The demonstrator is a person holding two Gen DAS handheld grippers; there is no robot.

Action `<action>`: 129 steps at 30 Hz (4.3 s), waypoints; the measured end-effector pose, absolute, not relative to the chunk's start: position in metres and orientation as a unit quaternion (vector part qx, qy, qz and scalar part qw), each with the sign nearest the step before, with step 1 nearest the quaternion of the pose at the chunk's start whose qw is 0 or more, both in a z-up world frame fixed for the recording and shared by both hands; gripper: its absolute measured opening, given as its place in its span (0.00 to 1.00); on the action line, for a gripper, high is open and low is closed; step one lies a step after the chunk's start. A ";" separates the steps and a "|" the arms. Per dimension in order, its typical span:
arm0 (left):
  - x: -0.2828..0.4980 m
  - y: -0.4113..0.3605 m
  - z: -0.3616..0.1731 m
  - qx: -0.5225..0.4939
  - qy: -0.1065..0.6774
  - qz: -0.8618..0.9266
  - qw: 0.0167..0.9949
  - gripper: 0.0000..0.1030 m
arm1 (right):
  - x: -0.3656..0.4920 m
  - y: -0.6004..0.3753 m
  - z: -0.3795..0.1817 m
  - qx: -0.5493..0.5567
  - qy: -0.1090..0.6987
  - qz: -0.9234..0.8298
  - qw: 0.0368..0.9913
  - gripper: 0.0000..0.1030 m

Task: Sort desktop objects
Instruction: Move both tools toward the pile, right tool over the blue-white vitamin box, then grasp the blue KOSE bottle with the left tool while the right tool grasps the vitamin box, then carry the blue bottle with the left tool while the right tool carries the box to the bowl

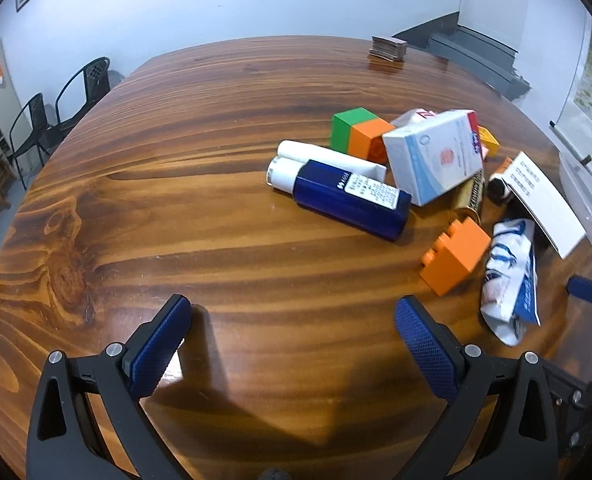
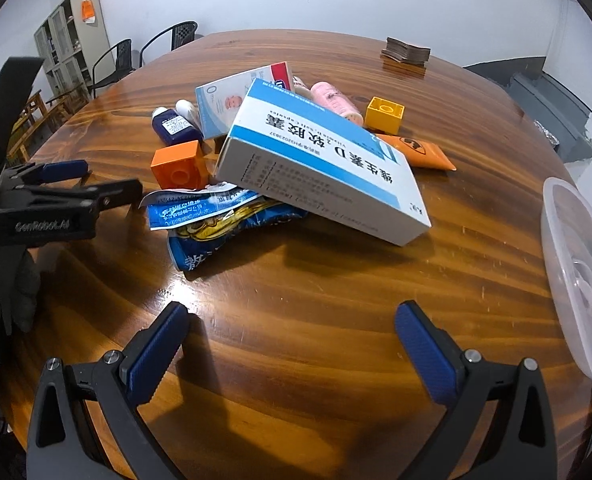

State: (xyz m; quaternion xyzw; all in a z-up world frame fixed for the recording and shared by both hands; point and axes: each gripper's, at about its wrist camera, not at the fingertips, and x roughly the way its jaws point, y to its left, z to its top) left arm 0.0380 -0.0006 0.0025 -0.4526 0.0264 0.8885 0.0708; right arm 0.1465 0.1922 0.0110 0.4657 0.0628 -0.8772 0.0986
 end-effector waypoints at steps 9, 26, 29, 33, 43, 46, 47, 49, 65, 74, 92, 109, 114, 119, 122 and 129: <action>0.046 -0.007 0.008 -0.441 -0.003 0.895 0.064 0.94 | 0.158 0.223 0.023 0.432 -0.022 -0.894 0.116 1.00; 0.002 -0.013 0.015 -0.417 -0.108 0.899 0.078 0.94 | 0.071 0.255 0.040 0.358 -0.168 -0.902 0.173 1.00; 0.000 -0.015 0.016 -0.427 -0.124 0.893 0.071 0.94 | 0.077 0.256 0.040 0.351 -0.172 -0.908 0.152 1.00; -0.014 -0.003 0.019 -0.457 -0.107 0.880 0.072 0.94 | 0.072 0.251 0.036 0.374 -0.162 -0.902 0.142 1.00; -0.034 0.000 0.018 -0.538 -0.075 0.837 0.067 0.94 | 0.061 0.249 0.056 0.467 -0.171 -0.861 0.104 1.00; -0.037 0.000 0.021 -0.555 -0.069 0.827 0.066 0.94 | 0.061 0.247 0.067 0.484 -0.168 -0.854 0.096 1.00; -0.039 -0.001 0.020 -0.560 -0.066 0.823 0.065 0.94 | 0.062 0.246 0.068 0.490 -0.166 -0.851 0.088 1.00; -0.040 -0.005 0.018 -0.573 -0.062 0.815 0.059 0.94 | 0.064 0.246 0.071 0.499 -0.162 -0.848 0.081 1.00; -0.035 -0.014 0.012 -0.577 0.010 0.816 0.021 0.84 | 0.046 0.224 0.096 0.504 -0.011 -0.848 0.164 1.00; -0.025 -0.035 0.011 -0.571 0.003 0.821 0.014 0.74 | -0.004 0.215 0.053 0.569 -0.038 -0.773 0.278 1.00; -0.073 -0.044 0.004 -0.563 0.008 0.826 0.015 0.83 | 0.090 0.231 0.032 0.626 0.020 -0.727 0.282 1.00; -0.033 -0.034 0.013 -0.549 -0.005 0.836 0.012 0.35 | 0.126 0.185 0.020 0.581 0.172 -0.768 0.207 0.78; -0.015 -0.032 0.015 -0.558 -0.036 0.829 0.005 0.34 | 0.128 0.200 0.028 0.583 0.144 -0.774 0.198 0.76; -0.003 -0.019 0.025 -0.554 -0.033 0.832 0.006 0.34 | 0.124 0.232 0.045 0.580 0.083 -0.790 0.180 0.75; 0.004 -0.007 0.041 -0.542 -0.033 0.839 0.010 0.33 | 0.122 0.254 0.057 0.573 0.047 -0.800 0.169 0.75; 0.008 0.039 0.073 -0.518 -0.025 0.854 0.036 0.30 | 0.129 0.301 0.082 0.546 -0.016 -0.826 0.138 0.75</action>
